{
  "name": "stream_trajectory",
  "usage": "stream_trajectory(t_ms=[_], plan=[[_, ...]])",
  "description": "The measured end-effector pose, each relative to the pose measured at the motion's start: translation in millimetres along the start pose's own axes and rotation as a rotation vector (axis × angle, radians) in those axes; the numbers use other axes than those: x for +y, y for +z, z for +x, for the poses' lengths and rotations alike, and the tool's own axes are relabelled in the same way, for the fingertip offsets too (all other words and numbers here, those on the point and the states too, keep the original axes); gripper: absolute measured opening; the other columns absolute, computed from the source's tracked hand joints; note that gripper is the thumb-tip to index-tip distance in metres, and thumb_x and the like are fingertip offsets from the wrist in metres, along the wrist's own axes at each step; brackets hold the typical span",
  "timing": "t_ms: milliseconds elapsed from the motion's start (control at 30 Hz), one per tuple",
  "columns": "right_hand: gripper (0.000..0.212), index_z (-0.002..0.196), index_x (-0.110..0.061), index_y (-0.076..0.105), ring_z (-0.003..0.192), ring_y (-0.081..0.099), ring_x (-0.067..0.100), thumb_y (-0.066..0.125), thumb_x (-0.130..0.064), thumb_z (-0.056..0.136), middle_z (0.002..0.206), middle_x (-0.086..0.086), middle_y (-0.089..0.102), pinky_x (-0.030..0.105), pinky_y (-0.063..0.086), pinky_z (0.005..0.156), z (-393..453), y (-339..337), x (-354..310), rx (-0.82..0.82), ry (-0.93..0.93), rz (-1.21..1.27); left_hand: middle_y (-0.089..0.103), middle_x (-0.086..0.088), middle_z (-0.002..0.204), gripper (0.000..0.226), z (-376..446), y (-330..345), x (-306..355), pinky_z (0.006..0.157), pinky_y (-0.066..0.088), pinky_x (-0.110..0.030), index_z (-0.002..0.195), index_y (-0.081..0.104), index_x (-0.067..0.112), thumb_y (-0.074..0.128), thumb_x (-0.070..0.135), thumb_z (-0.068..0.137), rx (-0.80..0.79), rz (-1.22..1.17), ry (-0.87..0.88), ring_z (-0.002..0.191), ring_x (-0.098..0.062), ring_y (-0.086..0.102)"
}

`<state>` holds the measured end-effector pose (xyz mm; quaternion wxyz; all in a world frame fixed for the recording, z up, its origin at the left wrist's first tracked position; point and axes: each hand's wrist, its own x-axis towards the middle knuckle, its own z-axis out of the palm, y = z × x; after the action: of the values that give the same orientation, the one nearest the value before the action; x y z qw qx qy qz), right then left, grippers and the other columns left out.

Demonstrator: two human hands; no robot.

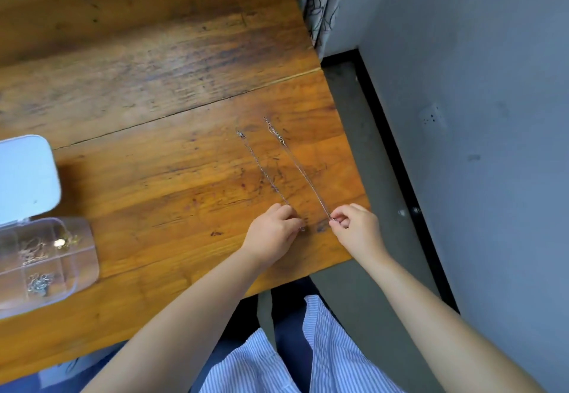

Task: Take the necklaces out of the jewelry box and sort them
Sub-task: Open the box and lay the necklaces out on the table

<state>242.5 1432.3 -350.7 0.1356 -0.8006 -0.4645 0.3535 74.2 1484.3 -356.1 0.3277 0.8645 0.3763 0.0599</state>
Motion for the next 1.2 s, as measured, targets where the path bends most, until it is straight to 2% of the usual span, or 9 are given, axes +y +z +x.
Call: stream_trajectory(t_ms=[133, 200, 267, 467, 700, 800, 1000, 1100, 1200], plan=[[0.008, 0.083, 0.001, 0.067, 0.051, 0.043, 0.011, 0.061, 0.001, 0.077, 0.082, 0.01, 0.058, 0.012, 0.037, 0.055, -14, 6, 6, -0.003, -0.002, 0.003, 0.069, -0.015, 0.077, 0.011, -8, 4, 6, 0.042, 0.055, -0.038, 0.081, 0.073, 0.007, 0.073, 0.0, 0.072, -0.031, 0.002, -0.001, 0.068, -0.034, 0.063], [0.009, 0.084, 0.001, 0.066, 0.058, 0.046, 0.015, 0.062, 0.0, 0.076, 0.083, 0.013, 0.058, 0.028, 0.045, 0.064, -17, 8, 5, -0.004, 0.002, -0.001, 0.069, -0.015, 0.077, 0.012, -14, 4, 7, 0.043, 0.055, -0.035, 0.08, 0.073, 0.008, 0.075, 0.002, 0.069, -0.049, 0.015, 0.007, 0.067, -0.033, 0.064], [0.012, 0.088, 0.0, 0.066, 0.064, 0.048, 0.017, 0.063, -0.003, 0.077, 0.086, 0.011, 0.056, 0.032, 0.048, 0.068, -18, 9, 3, -0.01, 0.01, -0.007, 0.07, -0.014, 0.08, 0.018, -20, 3, 8, 0.045, 0.055, -0.032, 0.081, 0.073, 0.009, 0.078, 0.002, 0.065, -0.055, 0.035, 0.038, 0.065, -0.032, 0.064], [0.012, 0.09, -0.004, 0.065, 0.069, 0.049, 0.017, 0.06, -0.005, 0.08, 0.101, 0.011, 0.061, 0.024, 0.038, 0.06, -22, 4, -2, 0.021, -0.024, -0.089, 0.07, -0.017, 0.093, 0.034, -41, -3, -3, 0.054, 0.058, -0.036, 0.092, 0.069, 0.006, 0.075, -0.005, 0.061, 0.0, 0.024, 0.006, 0.076, -0.033, 0.066], [0.017, 0.097, -0.001, 0.064, 0.104, 0.052, 0.029, 0.052, -0.005, 0.085, 0.108, 0.014, 0.06, 0.027, 0.04, 0.078, 0, 41, -93, -0.082, -0.274, -0.124, 0.069, -0.024, 0.087, 0.024, -97, -58, -63, 0.055, 0.058, -0.043, 0.083, 0.068, -0.003, 0.072, -0.013, 0.061, 0.214, 0.088, -0.287, 0.077, -0.039, 0.065], [0.018, 0.097, 0.002, 0.064, 0.106, 0.052, 0.032, 0.054, -0.002, 0.083, 0.106, 0.02, 0.062, 0.029, 0.037, 0.089, 1, 80, -160, -0.171, -0.446, -0.12, 0.068, -0.023, 0.082, 0.021, -134, -93, -97, 0.054, 0.057, -0.041, 0.082, 0.068, -0.004, 0.07, -0.013, 0.063, 0.337, 0.123, -0.421, 0.074, -0.039, 0.064], [0.018, 0.094, 0.003, 0.064, 0.1, 0.056, 0.033, 0.057, -0.001, 0.078, 0.1, 0.022, 0.064, 0.031, 0.036, 0.087, -24, 157, -267, -0.286, -0.674, -0.156, 0.067, -0.021, 0.076, 0.014, -219, -146, -159, 0.052, 0.055, -0.04, 0.081, 0.068, -0.004, 0.058, -0.002, 0.072, 0.557, 0.161, -0.604, 0.07, -0.038, 0.062], [0.016, 0.091, 0.001, 0.064, 0.095, 0.057, 0.034, 0.056, 0.0, 0.077, 0.095, 0.022, 0.065, 0.04, 0.044, 0.084, -37, 189, -301, -0.337, -0.785, -0.21, 0.065, -0.023, 0.085, 0.017, -251, -153, -192, 0.06, 0.053, -0.043, 0.09, 0.067, -0.004, 0.057, -0.004, 0.077, 0.527, 0.13, -0.756, 0.081, -0.04, 0.06], [0.012, 0.083, 0.002, 0.061, 0.088, 0.058, 0.036, 0.051, 0.002, 0.077, 0.087, 0.022, 0.062, 0.04, 0.044, 0.068, -45, 218, -323, -0.388, -0.817, -0.378, 0.06, -0.019, 0.098, 0.021, -264, -153, -220, 0.07, 0.046, -0.041, 0.101, 0.062, -0.001, 0.05, 0.004, 0.085, 0.313, 0.088, -0.885, 0.093, -0.035, 0.055]])
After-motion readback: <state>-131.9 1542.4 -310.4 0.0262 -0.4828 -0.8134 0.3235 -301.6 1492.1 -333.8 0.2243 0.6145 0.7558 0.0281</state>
